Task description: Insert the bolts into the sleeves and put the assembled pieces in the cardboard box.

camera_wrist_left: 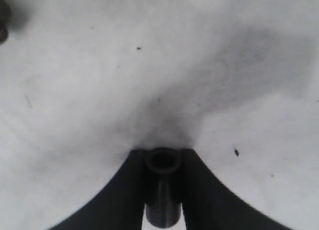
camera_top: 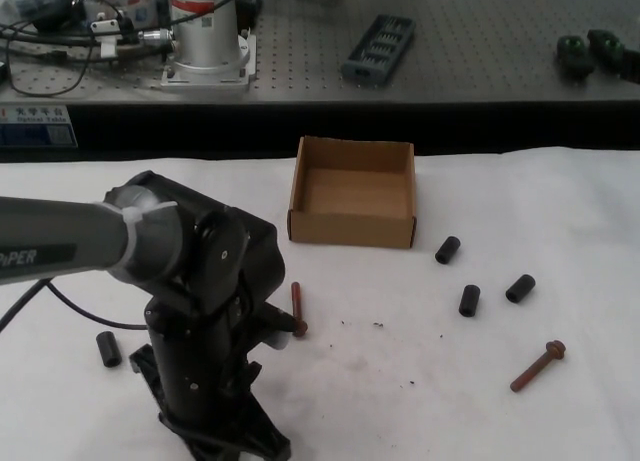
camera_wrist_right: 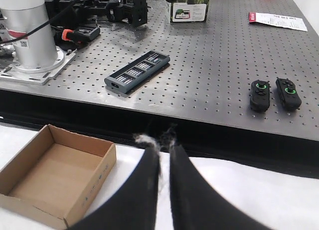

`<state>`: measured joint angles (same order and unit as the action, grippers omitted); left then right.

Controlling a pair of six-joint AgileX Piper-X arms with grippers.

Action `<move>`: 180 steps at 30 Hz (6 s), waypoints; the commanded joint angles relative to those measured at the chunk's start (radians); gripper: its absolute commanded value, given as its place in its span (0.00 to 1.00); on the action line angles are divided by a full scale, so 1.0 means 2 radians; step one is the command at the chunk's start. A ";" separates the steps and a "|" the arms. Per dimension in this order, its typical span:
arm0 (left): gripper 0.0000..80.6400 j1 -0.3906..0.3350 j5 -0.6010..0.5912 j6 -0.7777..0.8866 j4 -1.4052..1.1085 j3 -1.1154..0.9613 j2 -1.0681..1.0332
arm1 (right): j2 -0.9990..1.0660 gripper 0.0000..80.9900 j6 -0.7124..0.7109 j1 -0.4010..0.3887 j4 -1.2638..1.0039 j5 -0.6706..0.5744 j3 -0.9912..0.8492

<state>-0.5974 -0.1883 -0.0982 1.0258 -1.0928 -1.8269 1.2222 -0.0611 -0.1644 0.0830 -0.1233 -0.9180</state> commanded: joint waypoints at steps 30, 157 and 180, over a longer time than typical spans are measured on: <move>0.01 0.031 -0.381 -0.185 0.107 0.000 0.109 | -0.065 0.09 0.096 -0.010 0.074 -0.028 -0.001; 0.01 0.031 -0.056 -0.003 -0.020 0.181 0.512 | 0.209 0.09 0.042 -0.181 0.340 0.081 -0.029; 0.01 0.031 -0.056 -0.003 -0.017 0.181 0.512 | 0.266 0.08 0.022 -0.181 0.372 0.132 -0.029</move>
<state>-0.5385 -0.3020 -0.1118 1.0063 -0.7260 -0.8106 1.7427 0.0000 -0.5243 0.8066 0.1478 -0.9746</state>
